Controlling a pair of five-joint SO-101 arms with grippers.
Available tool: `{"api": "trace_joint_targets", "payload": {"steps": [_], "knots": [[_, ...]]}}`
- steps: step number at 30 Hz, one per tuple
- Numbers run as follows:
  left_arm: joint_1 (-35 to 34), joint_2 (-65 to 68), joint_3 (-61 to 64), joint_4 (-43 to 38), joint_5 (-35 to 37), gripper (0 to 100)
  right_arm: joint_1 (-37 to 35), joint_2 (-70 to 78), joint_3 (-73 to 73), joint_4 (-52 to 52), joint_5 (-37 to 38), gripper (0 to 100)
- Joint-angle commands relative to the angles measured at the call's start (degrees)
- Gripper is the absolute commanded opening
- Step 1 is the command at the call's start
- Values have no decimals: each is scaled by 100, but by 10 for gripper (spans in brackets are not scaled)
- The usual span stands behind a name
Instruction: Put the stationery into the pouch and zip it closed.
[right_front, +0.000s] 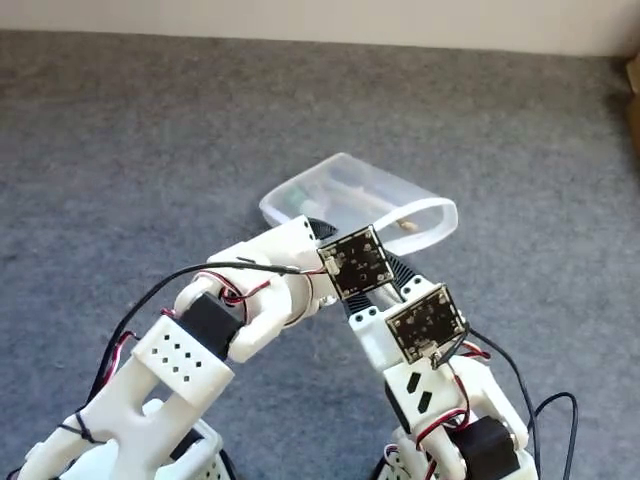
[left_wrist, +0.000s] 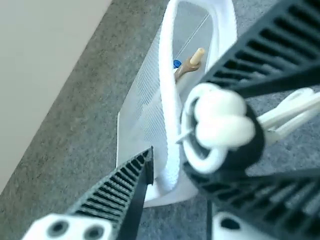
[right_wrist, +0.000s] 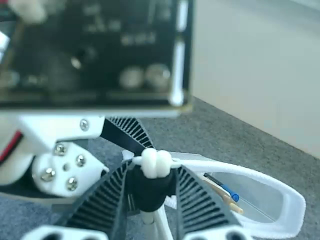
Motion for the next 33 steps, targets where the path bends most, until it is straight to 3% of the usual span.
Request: {"api": "trace_joint_targets", "payload": {"steps": [1, 6, 11, 24, 33], "knots": [[57, -84, 101, -352, 79, 164, -84, -101, -505, -22, -149, 5], [66, -92, 145, -369, 79, 103, -40, -101, -505, -22, -237, 5], [66, -101, 127, -369, 79, 4, 549, -101, -505, -268, -264, 5], [-198, -101, 127, -360, 545, 7, 1560, -101, 31, -1226, -870, 5], [-251, -101, 127, -369, 554, 7, 1640, -101, 286, -1481, -870, 5]]}}
